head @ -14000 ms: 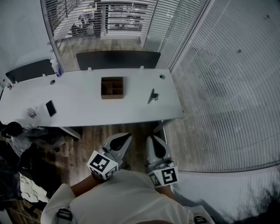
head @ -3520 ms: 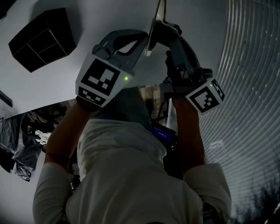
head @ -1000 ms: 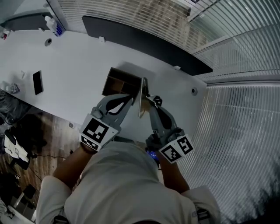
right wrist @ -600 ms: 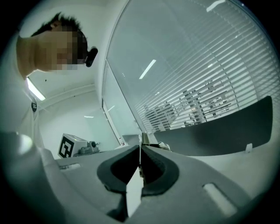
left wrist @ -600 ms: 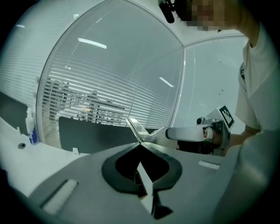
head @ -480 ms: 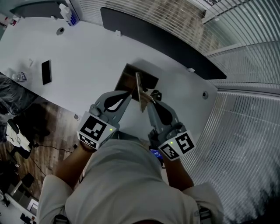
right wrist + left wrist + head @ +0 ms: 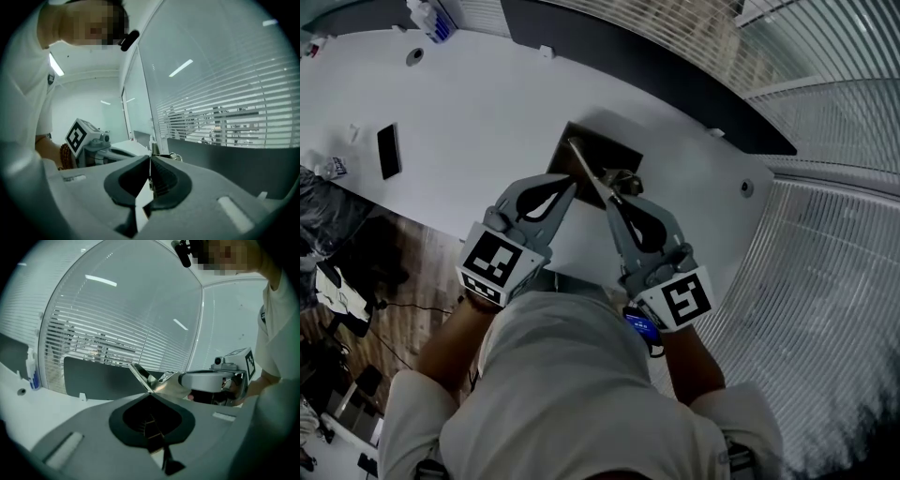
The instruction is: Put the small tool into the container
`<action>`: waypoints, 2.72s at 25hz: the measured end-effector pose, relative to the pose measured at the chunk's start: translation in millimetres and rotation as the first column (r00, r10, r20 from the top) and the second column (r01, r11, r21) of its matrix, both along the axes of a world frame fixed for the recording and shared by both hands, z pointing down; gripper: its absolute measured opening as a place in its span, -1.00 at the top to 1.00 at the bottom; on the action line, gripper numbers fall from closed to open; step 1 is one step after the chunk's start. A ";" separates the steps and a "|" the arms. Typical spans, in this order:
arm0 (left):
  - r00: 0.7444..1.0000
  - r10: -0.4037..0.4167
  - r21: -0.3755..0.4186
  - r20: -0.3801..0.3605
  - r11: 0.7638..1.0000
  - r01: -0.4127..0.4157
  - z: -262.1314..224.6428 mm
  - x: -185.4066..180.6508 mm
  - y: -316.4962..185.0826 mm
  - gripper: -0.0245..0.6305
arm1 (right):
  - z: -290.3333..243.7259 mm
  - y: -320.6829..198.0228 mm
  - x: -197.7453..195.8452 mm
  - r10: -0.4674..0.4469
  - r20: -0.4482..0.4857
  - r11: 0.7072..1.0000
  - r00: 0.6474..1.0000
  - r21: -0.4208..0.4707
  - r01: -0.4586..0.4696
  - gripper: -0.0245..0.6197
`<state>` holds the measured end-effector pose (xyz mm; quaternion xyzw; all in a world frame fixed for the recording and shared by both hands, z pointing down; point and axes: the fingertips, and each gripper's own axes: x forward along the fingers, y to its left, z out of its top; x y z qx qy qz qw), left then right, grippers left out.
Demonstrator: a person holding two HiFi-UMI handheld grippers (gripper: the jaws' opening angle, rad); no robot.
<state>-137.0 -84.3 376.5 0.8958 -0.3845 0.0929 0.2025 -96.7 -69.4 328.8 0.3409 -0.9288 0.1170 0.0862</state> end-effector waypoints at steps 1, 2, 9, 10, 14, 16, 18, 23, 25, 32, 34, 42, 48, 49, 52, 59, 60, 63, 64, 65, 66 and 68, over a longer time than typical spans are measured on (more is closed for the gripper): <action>1.000 -0.001 -0.002 0.001 1.000 0.001 3.1 0.0 -2.8 0.92 | 1.0 -1.4 -2.8 -0.012 -0.030 1.000 0.999 0.022 0.013 0.90; 1.000 -0.002 -0.004 0.001 1.000 0.002 5.8 0.3 -5.9 0.92 | 3.1 -2.7 -4.5 -0.024 -0.066 0.999 0.998 0.042 0.027 0.90; 1.000 -0.008 -0.048 0.003 0.999 0.008 27.8 1.2 -19.5 0.92 | 37.5 -7.7 -3.6 -0.127 -0.365 0.982 0.922 0.086 0.170 0.90; 1.000 -0.007 -0.057 0.002 0.998 0.007 31.6 0.8 -20.7 0.92 | 43.4 -8.7 -5.0 -0.142 -0.414 0.975 0.899 0.098 0.199 0.90; 1.000 -0.005 -0.089 0.000 0.996 0.005 47.7 -1.3 -27.8 0.92 | 67.3 -17.2 -14.3 -0.153 -0.587 0.933 0.795 0.180 0.312 0.90; 1.000 -0.006 -0.086 0.008 0.996 0.007 55.4 -1.6 -32.1 0.92 | 82.1 -20.9 -14.6 -0.159 -0.635 0.920 0.756 0.183 0.347 0.90; 1.000 -0.006 -0.083 0.015 0.997 0.007 62.3 -0.5 -34.0 0.92 | 94.1 -23.2 -13.2 -0.167 -0.655 0.917 0.737 0.172 0.361 0.90; 1.000 -0.009 -0.100 0.009 0.995 0.010 72.7 0.4 -33.1 0.92 | 111.0 -27.2 -12.4 -0.169 -0.675 0.923 0.718 0.148 0.356 0.90; 1.000 -0.010 -0.106 0.006 0.994 0.011 76.0 1.9 -32.0 0.92 | 117.5 -27.2 -11.5 -0.172 -0.684 0.925 0.709 0.136 0.355 0.90; 1.000 -0.004 -0.147 0.012 0.989 0.006 96.7 4.6 -23.6 0.92 | 140.1 -29.5 -5.2 -0.173 -0.700 0.933 0.693 0.109 0.342 0.90; 1.000 -0.002 -0.151 0.026 0.988 0.006 104.3 5.0 -21.9 0.92 | 148.9 -30.8 -4.2 -0.175 -0.703 0.933 0.690 0.106 0.345 0.90; 1.000 0.002 -0.189 0.030 0.982 0.004 115.4 5.6 -22.8 0.92 | 166.9 -36.4 -6.3 -0.199 -0.743 0.924 0.639 0.074 0.374 0.90; 1.000 0.000 -0.213 0.021 0.977 0.004 123.4 -2.7 -22.6 0.92 | 175.6 -44.3 -10.0 -0.209 -0.750 0.933 0.628 0.040 0.358 0.90; 1.000 -0.002 -0.216 0.018 0.976 0.006 123.3 -7.9 -25.9 0.92 | 175.5 -48.1 -15.4 -0.214 -0.753 0.932 0.623 0.034 0.362 0.90; 1.000 -0.004 -0.220 0.017 0.975 0.007 122.5 -17.4 -33.3 0.92 | 174.8 -55.4 -26.0 -0.227 -0.758 0.929 0.611 0.019 0.369 0.90; 1.000 -0.006 -0.226 0.023 0.974 0.011 130.4 -18.3 -36.0 0.92 | 185.6 -59.0 -27.2 -0.249 -0.771 0.923 0.586 -0.005 0.385 0.90; 1.000 -0.007 -0.228 0.025 0.974 0.013 132.8 -17.3 -36.3 0.92 | 188.5 -59.4 -25.9 -0.254 -0.771 0.922 0.585 -0.010 0.387 0.90; 1.000 -0.009 -0.236 0.030 0.972 0.015 138.9 -16.7 -38.4 0.92 | 195.0 -62.3 -24.4 -0.270 -0.767 0.922 0.583 -0.031 0.387 0.89; 1.000 -0.007 -0.238 0.030 0.971 0.014 140.3 -17.2 -39.3 0.92 | 196.2 -63.9 -25.2 -0.273 -0.766 0.921 0.582 -0.034 0.387 0.90; 1.000 -0.005 -0.240 0.029 0.971 0.012 141.5 -17.9 -39.7 0.92 | 197.1 -65.3 -26.6 -0.277 -0.765 0.921 0.581 -0.038 0.388 0.90; 1.000 -0.004 -0.243 0.026 0.970 0.010 142.4 -18.7 -39.3 0.92 | 197.8 -66.1 -28.2 -0.282 -0.763 0.920 0.581 -0.043 0.389 0.90; 1.000 -0.003 -0.253 0.020 0.968 0.008 143.7 -21.0 -36.1 0.92 | 199.1 -66.0 -31.6 -0.297 -0.758 0.919 0.581 -0.060 0.391 0.89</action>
